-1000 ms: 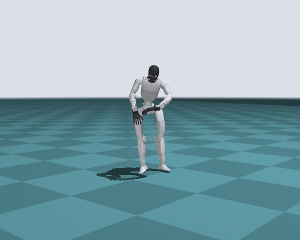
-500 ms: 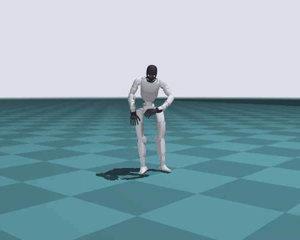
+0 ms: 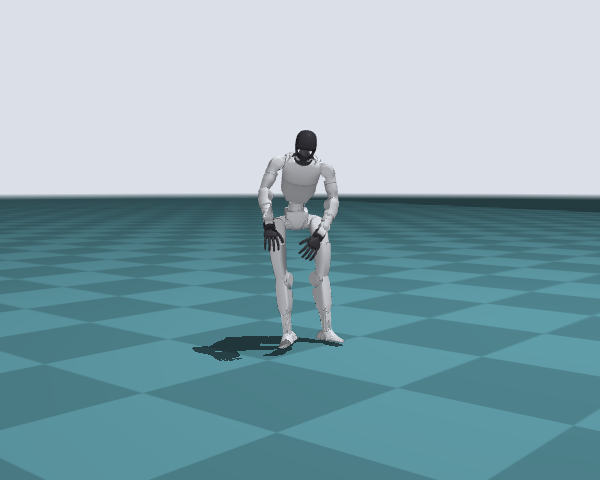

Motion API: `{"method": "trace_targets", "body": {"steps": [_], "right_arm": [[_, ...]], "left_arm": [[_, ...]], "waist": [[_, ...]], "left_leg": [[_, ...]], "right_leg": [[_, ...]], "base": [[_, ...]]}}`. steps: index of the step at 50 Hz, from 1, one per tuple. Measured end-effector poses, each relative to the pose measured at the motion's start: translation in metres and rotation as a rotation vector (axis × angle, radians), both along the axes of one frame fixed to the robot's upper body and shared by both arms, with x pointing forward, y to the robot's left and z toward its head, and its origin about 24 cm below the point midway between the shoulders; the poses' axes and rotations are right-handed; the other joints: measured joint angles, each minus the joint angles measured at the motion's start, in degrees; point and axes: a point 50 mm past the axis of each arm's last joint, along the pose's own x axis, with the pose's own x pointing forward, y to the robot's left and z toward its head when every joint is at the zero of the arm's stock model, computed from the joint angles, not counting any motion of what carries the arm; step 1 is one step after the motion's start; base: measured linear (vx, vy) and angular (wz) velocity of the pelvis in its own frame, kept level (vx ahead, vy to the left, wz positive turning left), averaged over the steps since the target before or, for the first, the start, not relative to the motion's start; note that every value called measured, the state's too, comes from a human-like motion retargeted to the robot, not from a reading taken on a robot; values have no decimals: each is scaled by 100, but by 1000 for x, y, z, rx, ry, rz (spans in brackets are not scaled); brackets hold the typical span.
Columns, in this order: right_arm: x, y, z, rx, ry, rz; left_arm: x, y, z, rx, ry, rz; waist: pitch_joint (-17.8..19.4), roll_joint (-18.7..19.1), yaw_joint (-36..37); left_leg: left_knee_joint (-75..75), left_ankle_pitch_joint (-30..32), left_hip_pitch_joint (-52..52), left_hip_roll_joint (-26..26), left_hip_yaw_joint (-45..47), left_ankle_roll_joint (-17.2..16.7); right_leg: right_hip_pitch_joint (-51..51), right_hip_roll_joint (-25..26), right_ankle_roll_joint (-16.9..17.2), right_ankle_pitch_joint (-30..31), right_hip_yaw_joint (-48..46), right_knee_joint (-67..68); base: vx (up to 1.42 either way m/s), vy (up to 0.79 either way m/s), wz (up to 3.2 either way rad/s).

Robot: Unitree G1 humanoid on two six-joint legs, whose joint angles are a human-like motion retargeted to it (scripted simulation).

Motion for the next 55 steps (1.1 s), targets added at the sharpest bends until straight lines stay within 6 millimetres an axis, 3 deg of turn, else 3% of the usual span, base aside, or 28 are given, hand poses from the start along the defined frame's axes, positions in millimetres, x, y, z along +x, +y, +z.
{"method": "trace_targets", "body": {"steps": [2, 5, 8, 12, 13, 15, 17, 20, 23, 25, 27, 28, 30, 31, 35, 39, 40, 42, 45, 47, 50, 53, 55], "right_arm": [[1, 2, 2, -21, -14, 9], [2, -2, 7, -51, -35, 4], [0, -10, 3, -58, -27, 1], [2, -21, 8, -60, -33, -44], [2, -24, 7, -66, -24, -53], [2, -29, 4, -78, 1, -66], [1, -31, 0, -79, 19, -67], [3, -24, 1, -64, 15, -68], [2, -16, 1, -33, 15, -48], [-1, -14, -3, -16, 22, -21], [0, -11, 1, -10, 4, -15], [-2, -13, -1, -9, 4, -2], [-1, -13, 3, -16, -15, -9], [-2, -16, 2, -15, -17, -12], [0, -27, 4, -2, -30, -71], [-1, -38, 5, 24, -17, -104], [-1, -40, 5, 25, -10, -108], [-1, -40, 3, 28, 5, -111], [-2, -35, -1, 36, 33, -103], [-2, -29, -5, 42, 55, -92], [-3, -20, -10, 52, 85, -74], [-4, -17, -15, 54, 95, -78], [-4, -20, -16, 61, 94, -98]], "left_arm": [[-3, -10, 5, 53, -63, -72], [1, 16, 11, 144, -88, -31], [1, 86, 12, 252, 1, 141], [-4, 182, 40, 364, -13, 564], [-6, 198, 46, 400, -1, 650], [-4, 208, 57, 446, 27, 712], [9, 185, 66, 461, -1, 618], [32, 122, 82, 337, -168, 452], [37, 51, 72, 173, -209, 252], [29, 16, 51, 159, -160, 97], [23, 1, 45, 143, -164, 24], [17, 3, 35, 187, -150, -18], [12, 16, 33, 190, -174, -5], [9, 32, 28, 203, -160, 26], [-1, 118, 25, 107, -92, 346], [-24, 199, 17, 109, -19, 711], [-31, 212, 13, 113, 0, 785], [-39, 218, -1, 96, 54, 853], [-37, 191, -29, 16, 156, 795], [-32, 151, -49, -95, 233, 693], [-27, 75, -69, -303, 342, 490], [-26, 3, -65, -525, 366, 307], [-27, -27, -55, -645, 356, 242]], "waist": [[0, -31, -12], [0, -24, 70], [0, 18, 130], [0, 40, 348], [0, 52, 368], [0, 95, 363], [0, 128, 294], [0, 56, 225], [0, 23, 75], [0, 69, -60], [0, 51, -48], [0, 89, -93], [0, 107, 1], [0, 154, 18], [0, 289, 229], [0, 467, 340], [0, 500, 352], [0, 531, 347], [0, 502, 287], [0, 434, 217], [0, 322, 78], [0, 197, 14], [0, 131, 39]], "left_leg": [[0, -8, 6, 10, -5, 0], [0, -12, -2, 23, 34, 0], [110, -46, 32, -11, 175, 0], [0, 1, 77, -2, 151, 0], [0, 2, 71, -5, 148, 0], [0, 6, 48, -19, 156, 0], [0, 26, 11, -49, 156, 0], [0, 29, -50, -21, 27, 0], [0, 46, -75, 2, -34, 0], [0, 61, -44, -26, 17, 0], [22, 19, -40, 4, -29, 0], [90, -14, -42, -24, 43, 0], [0, -9, 32, -12, 36, 0], [0, -14, 50, -40, 98, 0], [0, -73, 139, -67, 180, 0], [0, -98, 166, -92, 273, 0], [0, -103, 168, -95, 288, 0], [0, -115, 162, -98, 305, 0], [0, -137, 145, -102, 312, 0], [0, -160, 139, -105, 306, 0], [0, -208, 144, -109, 312, 0], [1, -271, 199, -131, 280, 0], [0, -321, 260, -132, 263, 0]], "right_leg": [[2, -7, 0, -50, -5, 29], [-22, -3, 0, -84, 17, 31], [-99, -163, 0, -281, -70, 452], [10, 27, 0, -4, 75, -47], [3, 27, 0, 13, 72, -55], [-45, -17, 0, -15, 13, 48], [-125, -103, 0, -90, -87, 264], [-68, 5, 0, 63, -51, -22], [-77, 5, 0, 29, -74, 34], [-176, -162, 0, -209, -181, 511], [-100, -68, 0, -86, -66, 252], [-171, -202, 0, -228, -133, 569], [-76, -97, 0, -109, 16, 264], [-102, -157, 0, -154, 7, 376], [41, -71, 0, 60, 213, -16], [33, -61, 0, 111, 281, -67], [25, -58, 0, 119, 291, -73], [6, -56, 0, 126, 302, -75], [-23, -60, 0, 125, 311, -70], [-31, -71, 0, 113, 317, -64], [-66, -138, 0, 5, 292, 81], [-9, -169, 0, -19, 312, 87], [65, -165, 0, -17, 346, 36]], "base": [[0, 0, 0], [0, 0, 0], [-7, 4, 1], [2, -9, -17], [0, 0, 0], [-3, 3, 13], [-3, 4, 24], [6, -3, 10], [5, 5, 13], [3, 12, 13], [8, 5, -7], [4, 10, -6], [12, 2, -26], [10, 3, -30], [6, 0, -34], [0, 1, -16], [0, 0, 0], [0, 0, 0], [0, 0, 0], [0, 0, 0], [5, 9, 8], [7, 7, 2], [12, 3, -11]]}}
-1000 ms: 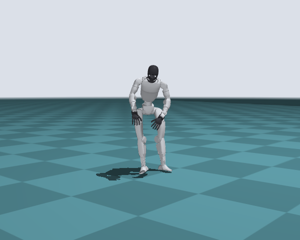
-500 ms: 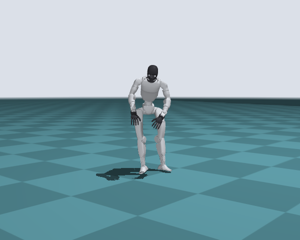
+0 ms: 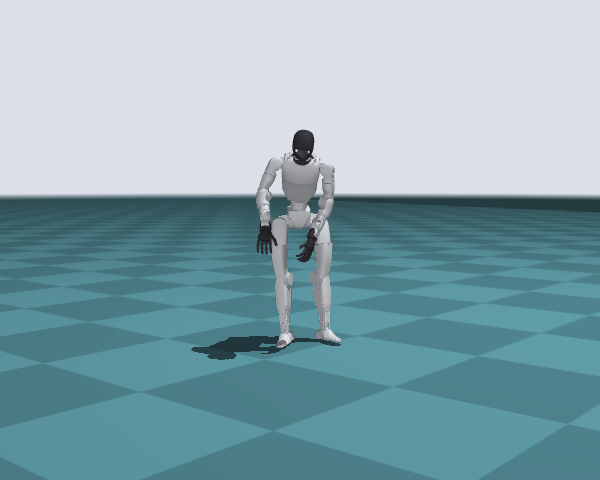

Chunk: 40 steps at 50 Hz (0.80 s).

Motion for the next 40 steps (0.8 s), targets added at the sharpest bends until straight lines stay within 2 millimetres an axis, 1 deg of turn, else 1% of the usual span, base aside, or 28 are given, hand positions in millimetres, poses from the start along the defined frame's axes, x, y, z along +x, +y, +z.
{"method": "trace_targets", "body": {"steps": [2, 3, 5, 7, 9, 11, 13, 16, 18, 20, 23, 25, 27, 30, 32, 35, 37, 40], "right_arm": [[-1, -10, -4, 9, 5, -33], [-2, -16, -7, 15, 10, -53], [-6, -32, -14, 33, 22, -101], [-12, -49, -23, 65, 34, -154], [-20, -65, -34, 106, 47, -209], [-31, -80, -49, 155, 69, -259], [-46, -92, -67, 209, 96, -303], [-67, -107, -89, 297, 128, -355], [-80, -113, -98, 349, 148, -369], [-89, -115, -104, 390, 163, -368], [-98, -116, -106, 452, 159, -356], [-102, -115, -105, 499, 142, -348], [-105, -114, -102, 554, 118, -342], [-108, -113, -97, 644, 76, -342], [-108, -114, -93, 699, 47, -347], [-107, -112, -88, 756, 19, -344], [-108, -115, -85, 785, 5, -354], [-108, -116, -83, 781, -14, -367]], "left_arm": [[-1, -10, 4, -56, -16, 1], [-2, -9, 4, -59, -18, 6], [-4, 2, 1, -22, -21, 14], [-5, 23, -2, 67, -30, 25], [-7, 52, -6, 182, -35, 54], [-13, 87, -12, 318, -20, 105], [-24, 127, -21, 461, 19, 177], [-45, 187, -30, 617, 119, 351], [-63, 225, -31, 661, 194, 506], [-81, 258, -28, 658, 253, 659], [-101, 293, -15, 633, 279, 790], [-110, 309, -6, 628, 270, 821], [-116, 321, 6, 638, 254, 827], [-119, 336, 23, 671, 236, 827], [-117, 342, 33, 700, 234, 820], [-116, 348, 45, 755, 247, 785], [-108, 348, 58, 819, 266, 689], [-102, 349, 77, 876, 229, 631]], "waist": [[0, 0, 67], [0, 17, 115], [0, 73, 241], [-27, 149, 376], [-74, 233, 497], [-202, 324, 577], [-386, 425, 600], [-634, 583, 476], [-801, 692, 404], [-980, 775, 364], [-1216, 827, 287], [-1362, 842, 239], [-1513, 836, 245], [-1711, 758, 281], [-1813, 674, 263], [-2028, 588, 268], [-1996, 610, 124], [-1951, 650, 123]], "left_leg": [[0, -64, 118, 8, -4, 0], [0, -101, 196, 17, -5, 0], [0, -191, 412, 42, -4, 0], [0, -307, 665, 72, -4, 0], [0, -450, 961, 93, -9, 0], [0, -616, 1267, 95, -29, 1], [0, -800, 1603, 69, -75, 5], [40, -1035, 2025, -109, -252, 203], [175, -1175, 2185, -96, -329, 293], [356, -1312, 2271, -24, -342, 328], [604, -1521, 2393, 31, -307, 324], [697, -1632, 2487, 42, -258, 294], [709, -1676, 2565, 89, -145, 201], [648, -1688, 2690, 110, 52, 17], [586, -1669, 2728, -10, 129, 5], [544, -1711, 2786, -170, 300, 0], [540, -1735, 3032, -162, 201, 2], [733, -1764, 3422, -3, 338, 29]], "right_leg": [[102, -11, 0, -62, 24, 28], [171, -12, 0, -100, 39, 41], [367, -6, 0, -201, 78, 66], [597, -4, 0, -341, 127, 101], [863, -30, 0, -515, 182, 165], [1122, -106, 0, -700, 226, 285], [1381, -253, 0, -863, 244, 506], [1582, -668, 0, -978, 197, 1210], [1495, -844, -80, -1021, 200, 1846], [1299, -933, -146, -1057, 237, 2388], [1109, -1021, -77, -1123, 196, 2543], [1085, -1041, 0, -1089, 39, 2183], [1064, -932, 0, -892, -225, 1494], [947, -745, 0, -522, -698, 466], [769, -738, 0, -357, -1071, 23], [463, -749, 0, -305, -1458, -250], [662, -798, 0, -283, -1725, -253], [1032, -728, 0, -140, -1617, -249]], "base": [[15, 5, -8], [19, 4, -11], [23, 3, -13], [30, 4, -12], [38, 8, -7], [46, 16, 4], [52, 27, 20], [44, 37, 46], [36, 20, 24], [32, 6, -5], [32, 1, -15], [31, -6, -25], [26, -20, -43], [20, -32, -48], [12, -29, -29], [22, -21, -34], [39, -16, 9], [57, -16, -31]]}}
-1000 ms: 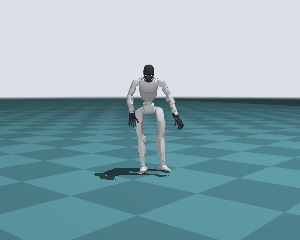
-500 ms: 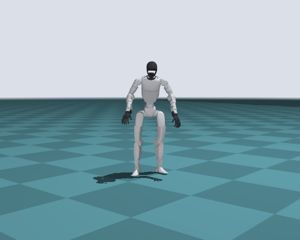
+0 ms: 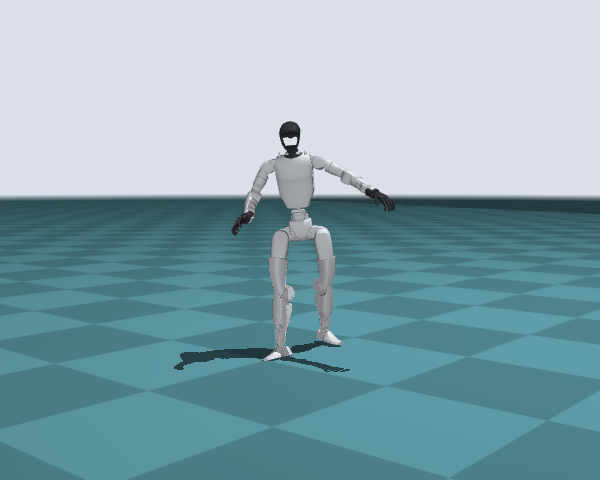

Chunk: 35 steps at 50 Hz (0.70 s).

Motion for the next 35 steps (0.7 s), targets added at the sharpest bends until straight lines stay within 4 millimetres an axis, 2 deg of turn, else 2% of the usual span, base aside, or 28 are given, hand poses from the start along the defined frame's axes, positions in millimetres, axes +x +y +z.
{"method": "trace_targets", "body": {"steps": [5, 7, 8, 11, 14, 17, 19, 23, 25, 28, 30, 32, 33, 35], "right_arm": [[4, -2, 0, -98, 28, -15], [7, -1, 0, -137, 47, 3], [10, 2, 1, -157, 54, 16], [19, 8, 4, -207, 62, 48], [30, 17, 10, -258, 57, 80], [44, 28, 20, -321, 50, 118], [54, 37, 26, -367, 42, 147], [69, 64, 31, -426, 40, 236], [75, 78, 31, -451, 49, 282], [81, 100, 27, -488, 85, 344], [82, 113, 23, -499, 104, 376], [82, 125, 20, -505, 110, 399], [82, 129, 19, -507, 109, 410], [82, 137, 18, -508, 100, 432]], "left_arm": [[1, 8, 28, 51, -144, 55], [0, 13, 35, 70, -146, 80], [1, 15, 40, 93, -148, 88], [8, 15, 48, 130, -158, 103], [24, 6, 56, 141, -190, 80], [47, -12, 65, 143, -241, 23], [67, -28, 72, 159, -283, -25], [101, -69, 74, 215, -295, -162], [119, -100, 68, 248, -261, -288], [141, -166, 51, 298, -189, -595], [145, -217, 41, 328, -189, -839], [138, -264, 33, 360, -251, -1072], [132, -283, 30, 383, -287, -1177], [120, -304, 23, 460, -328, -1332]], "waist": [[398, -128, 101], [513, -175, 84], [527, -133, 34], [565, -51, 53], [649, -87, 162], [802, -266, 199], [959, -449, 183], [1330, -400, 198], [1500, -363, 124], [1632, -443, 13], [1702, -520, -12], [1758, -587, -14], [1780, -613, -15], [1782, -642, -34]], "left_leg": [[1807, 131, 91, 363, 238, 872], [3123, 100, -367, 673, 48, 1146], [3806, 74, -800, 868, -180, 1287], [4988, -27, -1916, 1093, -738, 1238], [5082, -125, -2699, 1174, -797, 1056], [4043, -34, -3019, 1123, -356, 964], [2478, 361, -2907, 777, -78, 761], [-569, 1548, -2551, 418, -498, 23], [-733, 1758, -2825, 362, -1051, -29], [-733, 2007, -2950, 270, -1473, -29], [-733, 2072, -2864, 309, -1425, -29], [-733, 2030, -2737, 378, -1219, -29], [-733, 1992, -2683, 400, -1108, -29], [-733, 1920, -2639, 408, -915, -29]], "right_leg": [[563, -338, 0, -291, 634, 595], [519, -554, 0, -648, 811, 1211], [565, -456, 0, -643, 851, 1092], [414, -220, 0, -712, 1069, 1111], [169, 72, 0, -654, 1351, 1001], [-47, 280, 0, -524, 1568, 815], [-133, 371, 0, -421, 1673, 689], [-79, 990, 0, -272, 1846, 493], [-98, 1124, 0, -142, 1955, 437], [-118, 1176, 0, -84, 2182, 438], [-100, 1232, 0, -86, 2337, 455], [-77, 1294, 0, -78, 2480, 463], [-69, 1318, 0, -66, 2548, 461], [-91, 1345, 0, -29, 2673, 438]], "base": [[51, -8, -64], [39, -3, -54], [30, -8, -43], [21, -11, -72], [8, -17, -107], [-3, -22, -93], [-8, -21, -83], [-4, 6, -109], [-9, 44, -90], [6, 36, -79], [15, 19, -82], [14, 13, -78], [10, 14, -71], [7, 18, -63]]}}
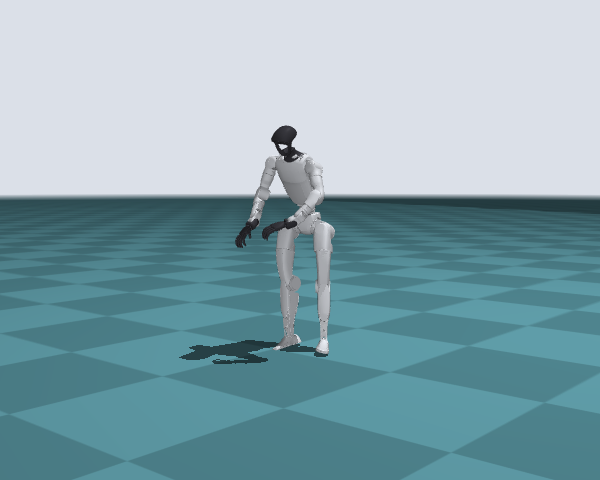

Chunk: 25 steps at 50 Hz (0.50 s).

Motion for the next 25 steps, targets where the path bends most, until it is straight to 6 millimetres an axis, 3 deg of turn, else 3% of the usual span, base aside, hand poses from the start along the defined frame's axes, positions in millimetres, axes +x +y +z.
{"method": "trace_targets", "body": {"steps": [2, 3, 6, 10, 12, 14, 17, 20, 22, 25], "right_arm": [[0, 4, 1, 2, -2, 16], [1, 5, 3, 3, -1, 24], [4, 6, 10, -16, -6, 34], [10, -2, 24, -53, -66, 23], [11, -10, 27, -70, -80, 4], [12, -19, 28, -90, -73, -17], [12, -27, 25, -108, -44, -43], [13, -26, 21, -109, -10, -52], [14, -20, 21, -106, 7, -40], [17, -5, 27, -97, 12, 0]], "left_arm": [[-2, 12, -8, 78, -5, 10], [-1, 29, -13, 104, 20, 75], [1, 108, -13, 26, 166, 450], [-27, 227, 20, -94, 118, 965], [-48, 267, 39, -78, 58, 1152], [-60, 287, 54, -59, 46, 1246], [-52, 284, 74, -52, 39, 1221], [-24, 253, 89, -136, -16, 1114], [1, 218, 93, -208, -15, 987], [29, 141, 86, -225, 51, 672]], "waist": [[-36, -1, -8], [-31, -18, 7], [-56, -28, 92], [-137, 4, 311], [-168, 16, 469], [-182, 22, 616], [-154, 5, 758], [-119, -43, 751], [-73, -80, 661], [18, -128, 460]], "left_leg": [[0, -47, -27, -38, 155, 0], [0, -71, -11, -69, 242, 0], [0, -133, -53, -179, 549, 0], [0, -246, -172, -321, 1037, 0], [0, -285, -217, -358, 1243, 0], [0, -285, -267, -370, 1384, 0], [0, -249, -333, -372, 1453, 0], [0, -233, -423, -389, 1371, 0], [0, -242, -483, -410, 1270, 0], [0, -254, -568, -435, 1120, 0]], "right_leg": [[-55, -19, 0, 18, 93, -48], [-56, -53, 0, -2, 126, -66], [-135, -294, 0, -136, -57, -108], [-276, -818, 0, -260, -1000, -152], [-325, -999, 0, -145, -1504, -198], [-393, -1069, 0, 49, -1829, -251], [-487, -1051, 0, 297, -2010, -317], [-539, -1036, 0, 364, -2060, -350], [-528, -1057, 0, 346, -2117, -361], [-506, -1097, 0, 318, -2220, -353]], "base": [[3, 26, -61], [2, 33, -70], [0, 41, -84], [-2, 41, -103], [-6, 23, -92], [-12, 9, -66], [-13, -1, -21], [-6, 0, 24], [0, 5, 46], [1, 7, 46]]}}
